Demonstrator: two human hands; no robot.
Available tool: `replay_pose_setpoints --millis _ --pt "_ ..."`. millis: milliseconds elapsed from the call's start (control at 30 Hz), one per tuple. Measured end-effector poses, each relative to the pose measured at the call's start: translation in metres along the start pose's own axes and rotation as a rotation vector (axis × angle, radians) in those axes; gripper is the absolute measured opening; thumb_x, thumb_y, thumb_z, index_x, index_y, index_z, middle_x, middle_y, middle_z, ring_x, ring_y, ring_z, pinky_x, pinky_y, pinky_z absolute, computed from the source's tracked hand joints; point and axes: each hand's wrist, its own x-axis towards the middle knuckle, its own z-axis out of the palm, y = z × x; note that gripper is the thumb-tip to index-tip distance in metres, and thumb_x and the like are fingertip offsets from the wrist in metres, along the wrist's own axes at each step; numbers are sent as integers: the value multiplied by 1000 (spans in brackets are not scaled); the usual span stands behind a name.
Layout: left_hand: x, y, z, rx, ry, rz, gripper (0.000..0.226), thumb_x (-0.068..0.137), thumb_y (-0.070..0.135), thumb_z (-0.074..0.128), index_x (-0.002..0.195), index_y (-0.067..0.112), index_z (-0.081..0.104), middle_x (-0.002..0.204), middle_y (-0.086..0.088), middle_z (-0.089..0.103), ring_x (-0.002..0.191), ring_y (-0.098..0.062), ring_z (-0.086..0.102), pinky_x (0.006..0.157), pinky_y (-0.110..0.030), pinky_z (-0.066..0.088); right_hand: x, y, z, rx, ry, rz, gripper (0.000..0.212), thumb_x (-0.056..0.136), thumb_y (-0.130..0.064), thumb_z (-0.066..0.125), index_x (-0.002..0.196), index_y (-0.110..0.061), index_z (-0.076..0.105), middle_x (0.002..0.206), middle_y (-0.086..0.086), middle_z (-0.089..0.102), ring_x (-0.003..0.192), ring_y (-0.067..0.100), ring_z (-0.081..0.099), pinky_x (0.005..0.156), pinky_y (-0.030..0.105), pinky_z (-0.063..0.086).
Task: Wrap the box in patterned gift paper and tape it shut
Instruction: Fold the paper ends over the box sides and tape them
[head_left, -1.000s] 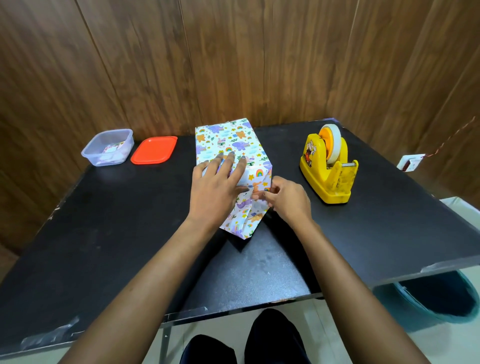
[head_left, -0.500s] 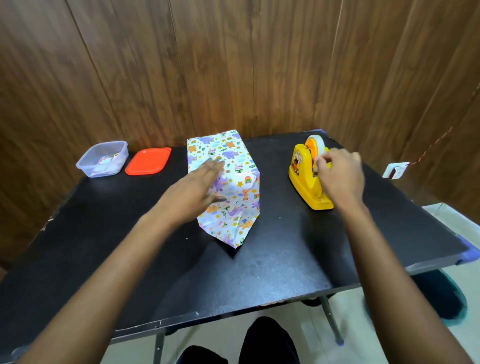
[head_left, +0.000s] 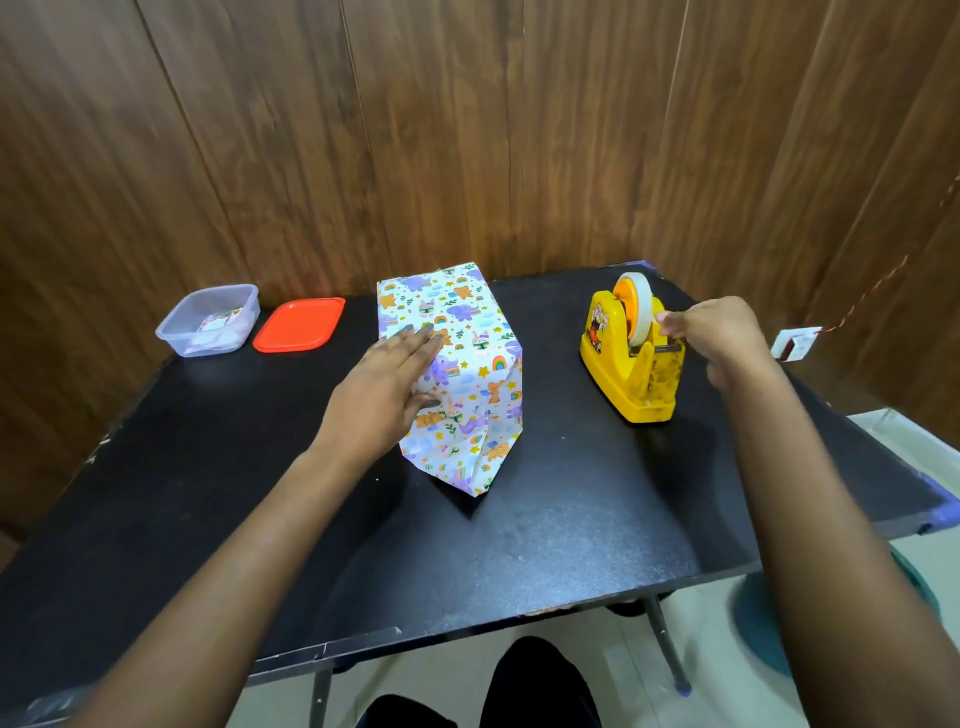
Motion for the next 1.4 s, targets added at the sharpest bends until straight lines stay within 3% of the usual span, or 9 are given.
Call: replay_pose_setpoints --millis 100,167,233,600,867,1033,1200,1300,1400 --pt "-1 0 1 22 24 8 69 73 21 78 134 7 50 137 -10 51 127 -31 47 104 -41 35 -3 14 -3 52 -8 63 35 84 -16 69 113 1 61 118 13 57 110 24 54 84 34 39" --pt "-1 -2 2 30 37 14 70 72 22 79 134 8 50 137 -9 52 127 -31 48 104 -41 36 -10 28 -1 87 -50 95 11 89 -16 63 85 -5 64 91 7 60 74 12 52 67 21 38" --pt "-2 -3 3 43 40 14 71 72 24 79 135 9 49 138 -8 51 127 -30 47 104 -42 37 -14 42 4 166 -71 106 24 92 -16 58 68 -11 57 69 2 54 56 8 42 51 18 32" --pt "0 1 4 68 64 6 73 71 30 79 136 13 49 140 -3 49 128 -26 47 99 -40 42 -29 62 19 567 -19 25 23 92 -21 58 71 -12 57 60 1 65 52 8 62 46 16 46" --pt "-2 2 4 89 76 13 72 70 29 80 133 9 52 136 -7 53 124 -28 51 99 -40 40 -32 61 30 902 -51 159 19 94 -14 55 77 -6 53 53 5 67 52 15 69 51 26 58" --pt "-3 3 3 115 66 3 74 69 32 80 133 9 51 136 -6 54 124 -28 51 101 -39 39 -34 55 35 980 -62 225 18 96 -11 50 80 -3 52 77 16 63 47 19 67 51 30 57" --pt "-2 10 5 141 68 -52 74 67 28 82 132 7 52 133 -9 56 124 -30 52 101 -42 40 -36 58 34 1033 -76 303 17 97 -7 46 83 -1 51 71 17 67 48 22 68 44 31 56" --pt "0 17 10 149 57 -121 75 63 25 85 129 4 55 130 -12 58 121 -32 54 98 -44 43 -50 76 38 1153 -126 395 19 99 -4 39 83 -2 49 95 17 59 57 22 69 64 34 57" --pt "3 16 10 145 74 -155 72 63 22 86 126 3 57 128 -13 60 118 -33 56 95 -44 46 -81 53 55 1079 -301 302 19 97 -5 44 80 -4 53 64 9 65 44 11 64 50 22 55"
